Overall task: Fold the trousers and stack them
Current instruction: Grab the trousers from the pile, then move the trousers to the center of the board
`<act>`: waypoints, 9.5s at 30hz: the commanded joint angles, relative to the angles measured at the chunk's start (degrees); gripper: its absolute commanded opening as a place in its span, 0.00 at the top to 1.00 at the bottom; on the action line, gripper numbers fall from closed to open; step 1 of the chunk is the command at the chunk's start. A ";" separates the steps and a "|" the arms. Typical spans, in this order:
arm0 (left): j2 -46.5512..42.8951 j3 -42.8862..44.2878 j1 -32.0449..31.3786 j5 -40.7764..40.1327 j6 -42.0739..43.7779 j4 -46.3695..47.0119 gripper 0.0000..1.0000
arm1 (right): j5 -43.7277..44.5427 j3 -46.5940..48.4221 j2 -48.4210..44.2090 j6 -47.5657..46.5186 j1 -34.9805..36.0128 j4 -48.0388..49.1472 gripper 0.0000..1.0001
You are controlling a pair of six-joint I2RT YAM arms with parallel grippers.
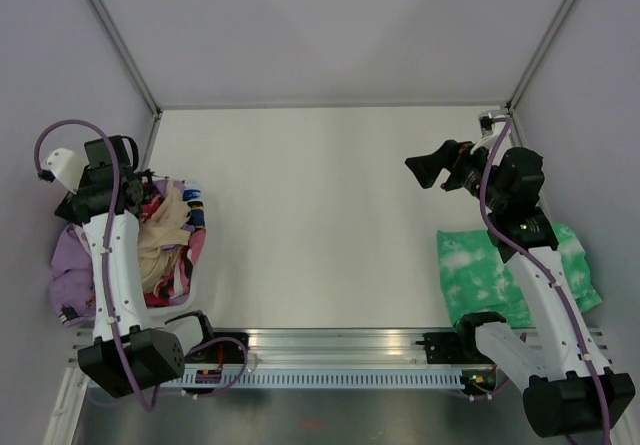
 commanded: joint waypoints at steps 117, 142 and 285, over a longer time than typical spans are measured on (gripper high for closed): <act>7.30 -36.37 -64.33 25.03 -16.73 14.65 0.04 | 15.30 0.88 -2.00 15.82 -2.33 -18.31 0.02; -2.96 5.44 -62.77 7.37 -1.38 0.51 0.98 | 14.24 -1.40 -0.41 16.17 -2.33 -12.34 0.02; -16.50 -1.11 10.63 55.48 16.13 7.86 0.00 | 15.81 32.14 51.85 -11.51 46.61 9.73 0.02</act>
